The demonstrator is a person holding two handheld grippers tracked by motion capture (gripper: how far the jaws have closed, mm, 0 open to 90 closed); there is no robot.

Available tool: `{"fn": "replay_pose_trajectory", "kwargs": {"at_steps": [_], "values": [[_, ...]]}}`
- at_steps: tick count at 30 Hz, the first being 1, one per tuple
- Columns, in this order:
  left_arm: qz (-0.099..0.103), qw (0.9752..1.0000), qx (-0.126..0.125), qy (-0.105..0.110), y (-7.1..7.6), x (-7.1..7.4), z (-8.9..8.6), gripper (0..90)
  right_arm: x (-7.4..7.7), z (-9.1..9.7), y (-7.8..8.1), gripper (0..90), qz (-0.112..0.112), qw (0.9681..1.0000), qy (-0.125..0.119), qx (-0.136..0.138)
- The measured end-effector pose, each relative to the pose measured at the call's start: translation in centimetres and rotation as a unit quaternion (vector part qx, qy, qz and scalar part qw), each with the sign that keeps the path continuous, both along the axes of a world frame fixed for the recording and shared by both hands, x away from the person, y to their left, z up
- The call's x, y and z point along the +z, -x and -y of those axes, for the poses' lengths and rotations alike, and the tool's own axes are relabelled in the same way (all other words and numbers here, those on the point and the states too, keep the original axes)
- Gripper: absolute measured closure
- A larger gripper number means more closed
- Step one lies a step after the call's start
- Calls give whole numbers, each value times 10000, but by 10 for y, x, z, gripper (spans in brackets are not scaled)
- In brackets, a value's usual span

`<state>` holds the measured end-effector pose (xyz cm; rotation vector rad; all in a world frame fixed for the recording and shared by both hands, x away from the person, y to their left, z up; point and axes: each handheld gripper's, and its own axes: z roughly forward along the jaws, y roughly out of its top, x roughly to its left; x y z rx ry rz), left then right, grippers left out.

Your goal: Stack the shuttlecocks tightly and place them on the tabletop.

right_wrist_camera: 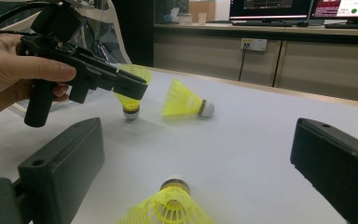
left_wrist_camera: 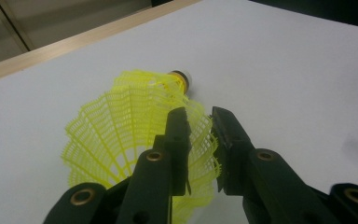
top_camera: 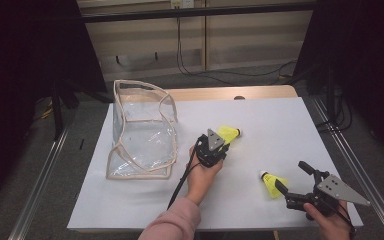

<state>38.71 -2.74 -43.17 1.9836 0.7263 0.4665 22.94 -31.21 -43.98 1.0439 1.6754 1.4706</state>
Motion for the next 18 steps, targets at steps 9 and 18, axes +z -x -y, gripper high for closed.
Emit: {"fn": "replay_pose_trajectory", "kwargs": {"at_steps": [9,18], "values": [[-143,9997,-77,191,3,6,1,745,0,0,0,27,-5,10000,-3,-8],[-258,9989,-49,394,1,9,-2,772,0,0,0,27,0,10000,15,1]]}}
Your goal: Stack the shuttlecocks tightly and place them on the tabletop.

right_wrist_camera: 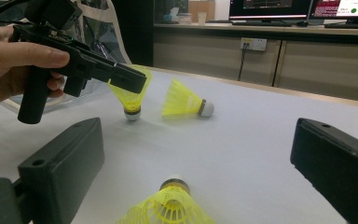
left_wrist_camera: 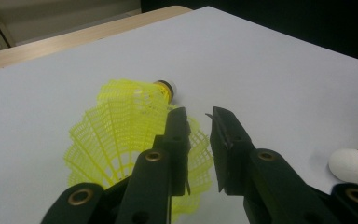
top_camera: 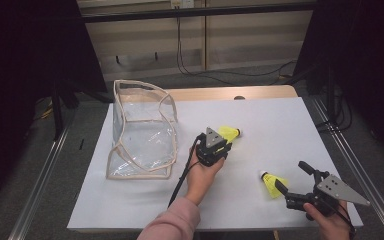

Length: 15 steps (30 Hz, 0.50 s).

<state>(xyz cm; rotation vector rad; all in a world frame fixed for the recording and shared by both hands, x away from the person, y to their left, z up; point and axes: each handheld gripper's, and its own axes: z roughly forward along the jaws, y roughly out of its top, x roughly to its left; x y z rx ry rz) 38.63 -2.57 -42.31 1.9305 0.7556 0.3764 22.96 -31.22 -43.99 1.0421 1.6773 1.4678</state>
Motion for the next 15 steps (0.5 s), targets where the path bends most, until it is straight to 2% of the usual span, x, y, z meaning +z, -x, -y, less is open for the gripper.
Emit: {"fn": "replay_pose_trajectory", "kwargs": {"at_steps": [7,12,15], "values": [[-70,9999,-70,-48,0,0,1,786,0,0,0,27,4,10000,-1,9],[-95,9998,-138,66,3,1,5,778,0,0,0,26,4,10000,0,4],[-108,9998,-193,25,3,2,6,784,0,0,0,27,-2,10000,-2,5]]}}
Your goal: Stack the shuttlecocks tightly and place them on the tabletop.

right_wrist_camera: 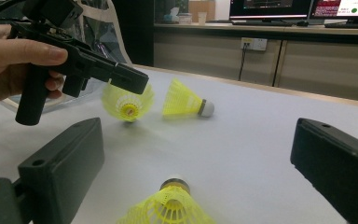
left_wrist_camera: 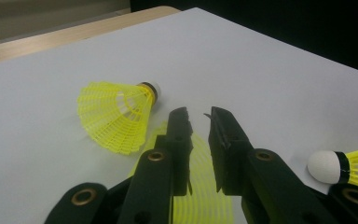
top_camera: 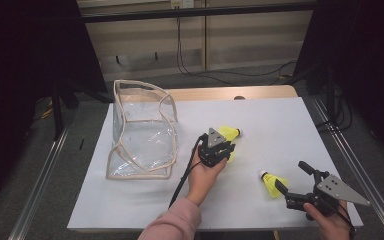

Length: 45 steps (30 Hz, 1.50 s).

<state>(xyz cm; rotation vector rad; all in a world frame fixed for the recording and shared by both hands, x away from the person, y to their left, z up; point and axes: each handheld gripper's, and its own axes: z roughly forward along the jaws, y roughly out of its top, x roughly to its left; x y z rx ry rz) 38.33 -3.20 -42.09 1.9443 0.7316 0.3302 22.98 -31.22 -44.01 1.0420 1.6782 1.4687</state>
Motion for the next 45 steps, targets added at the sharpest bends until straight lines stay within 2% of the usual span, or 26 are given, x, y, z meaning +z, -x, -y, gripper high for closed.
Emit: {"fn": "replay_pose_trajectory", "kwargs": {"at_steps": [1,3,6,13,14,21,25,32,37,41,42,43,45], "values": [[20,9999,-12,-106,0,1,0,796,0,0,0,27,3,10000,3,3],[36,9999,-29,-100,-1,0,1,822,0,0,0,27,-7,10000,-2,1],[85,9996,-88,-256,-1,-1,3,850,0,0,0,27,-11,10000,1,8],[14,9994,-217,-271,-1,-2,8,889,0,0,0,27,-13,10000,-3,-2],[35,9991,-235,-341,-1,-1,8,897,0,0,0,26,-10,10000,3,-4],[-35,9986,-338,-402,-4,-1,16,900,0,1,0,26,-12,10000,2,-14],[-39,9988,-332,-356,-6,-2,17,892,0,1,0,26,-27,10000,3,-28],[-61,9979,-434,-481,-14,1,26,878,0,1,0,26,-24,10000,23,-31],[-135,9974,-422,-576,-18,-2,28,885,0,2,1,26,-27,10000,7,-40],[-116,9984,-238,-502,-23,-3,23,883,0,3,1,26,-26,10000,-10,-49],[-150,9977,-290,-599,-24,-1,21,882,0,3,1,27,-25,10000,-9,-65],[-136,9981,-264,-544,-25,-1,21,882,0,3,1,26,-33,10000,-9,-74],[-135,9978,-260,-598,-27,1,19,882,0,3,1,26,-30,10000,2,-56]]}}
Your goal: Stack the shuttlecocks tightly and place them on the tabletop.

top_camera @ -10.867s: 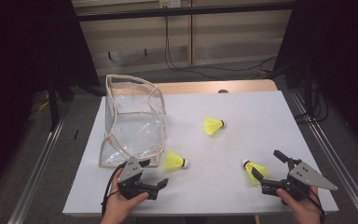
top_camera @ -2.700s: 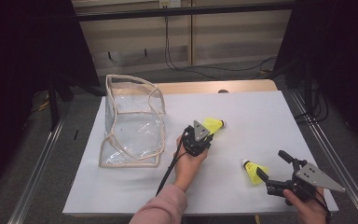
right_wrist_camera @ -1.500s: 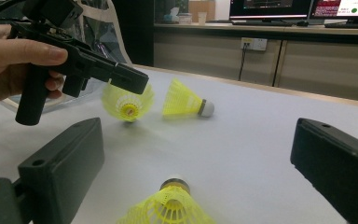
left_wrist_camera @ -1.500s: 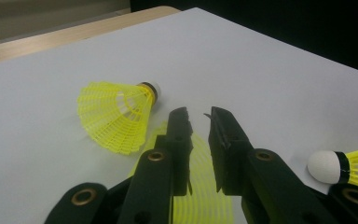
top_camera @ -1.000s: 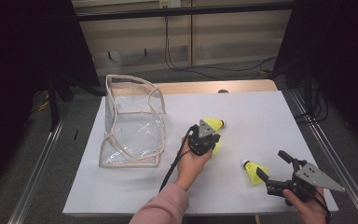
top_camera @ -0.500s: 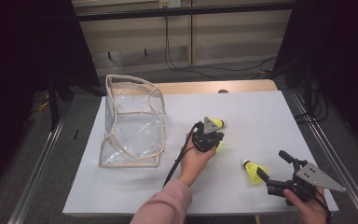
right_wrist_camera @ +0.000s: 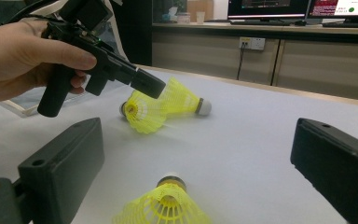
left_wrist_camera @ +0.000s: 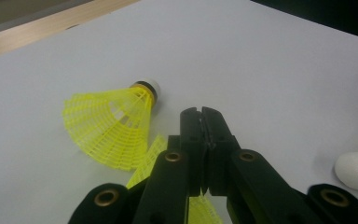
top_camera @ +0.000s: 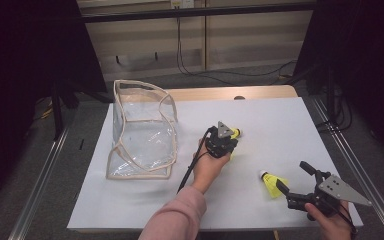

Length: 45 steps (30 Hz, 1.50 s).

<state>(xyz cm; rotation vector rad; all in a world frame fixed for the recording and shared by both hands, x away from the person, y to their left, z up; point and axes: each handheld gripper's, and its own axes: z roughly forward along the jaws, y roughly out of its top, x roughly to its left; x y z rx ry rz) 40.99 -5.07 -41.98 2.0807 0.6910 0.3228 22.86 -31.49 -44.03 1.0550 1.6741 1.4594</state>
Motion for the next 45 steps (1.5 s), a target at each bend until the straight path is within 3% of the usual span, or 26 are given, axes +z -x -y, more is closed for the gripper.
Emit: {"fn": "replay_pose_trajectory", "kwargs": {"at_steps": [17,18,23,24,27,36,45], "values": [[-39,9995,302,-16,-8,2,-11,882,0,0,0,26,3,10000,-10,9],[44,9995,298,-48,-10,2,-12,882,0,0,0,26,2,10000,-5,9],[-7,9994,354,-31,-11,4,-13,881,0,0,0,26,-4,10000,-2,11],[-45,9992,388,63,-10,3,-13,881,0,0,0,26,-6,10000,-13,16],[-17,9994,344,-68,-11,4,-15,878,0,0,0,26,1,10000,-10,5],[-48,9994,347,-32,-11,2,-13,871,0,0,0,27,-5,10000,0,4],[-88,9992,363,-137,-9,1,-15,873,0,0,0,27,-4,10000,-1,6]]}}
